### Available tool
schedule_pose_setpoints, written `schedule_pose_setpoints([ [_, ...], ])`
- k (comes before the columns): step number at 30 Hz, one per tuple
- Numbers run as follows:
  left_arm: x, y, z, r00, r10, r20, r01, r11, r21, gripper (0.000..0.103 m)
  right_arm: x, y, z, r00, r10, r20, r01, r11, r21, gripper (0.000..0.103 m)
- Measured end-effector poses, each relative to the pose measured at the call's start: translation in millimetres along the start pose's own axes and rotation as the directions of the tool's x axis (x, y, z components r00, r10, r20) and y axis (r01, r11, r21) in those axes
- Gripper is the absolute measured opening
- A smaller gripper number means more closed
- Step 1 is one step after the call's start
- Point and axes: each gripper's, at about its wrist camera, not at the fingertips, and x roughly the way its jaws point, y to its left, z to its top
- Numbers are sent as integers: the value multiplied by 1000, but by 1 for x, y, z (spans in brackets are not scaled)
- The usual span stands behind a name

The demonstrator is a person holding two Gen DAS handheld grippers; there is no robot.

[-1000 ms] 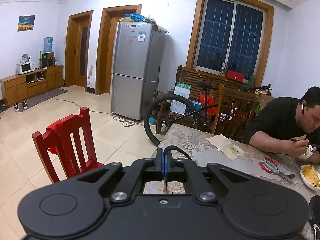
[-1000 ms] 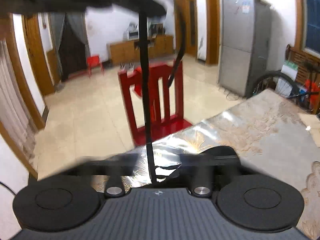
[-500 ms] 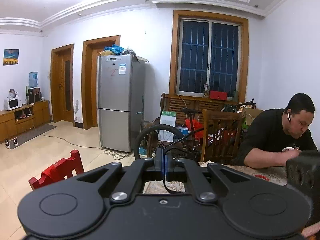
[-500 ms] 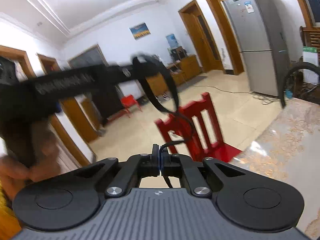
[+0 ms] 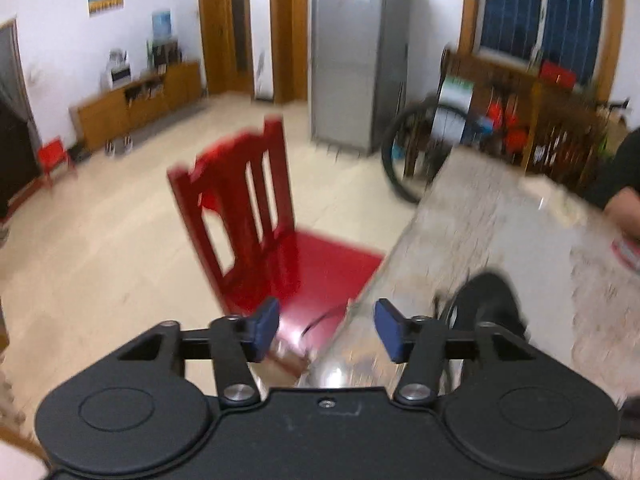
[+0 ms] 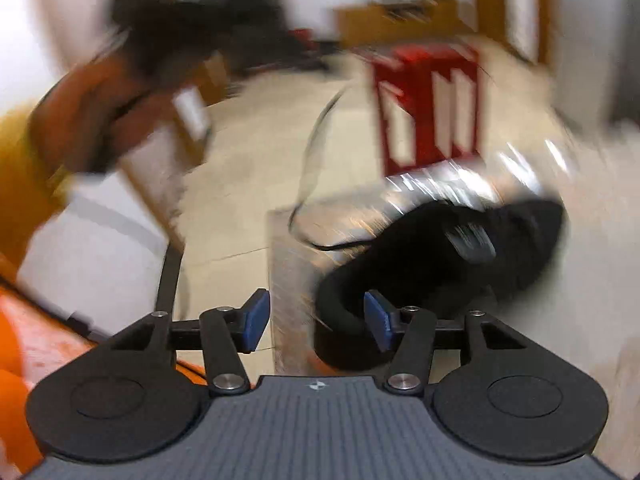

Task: Lace up shoes with both hands

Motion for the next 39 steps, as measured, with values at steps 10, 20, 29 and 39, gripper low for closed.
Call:
schedule_pose_setpoints([
  [10,98,-40,16,926,-263,-269,272,962,-7,62,24,-38,-5,984,-177,-1,161,897,411,56],
  [20,133,-64,8,884,-330,-332,328,942,-65,60,13,-60,-10,978,-197,-63,203,859,469,27],
  [29,128,-90,-11,855,-411,-316,397,911,-110,60,-32,-71,-23,952,-258,-163,296,911,287,26],
  [39,144,-77,20,920,-301,-250,319,947,33,59,-26,-69,-21,946,-297,-130,324,867,379,36],
])
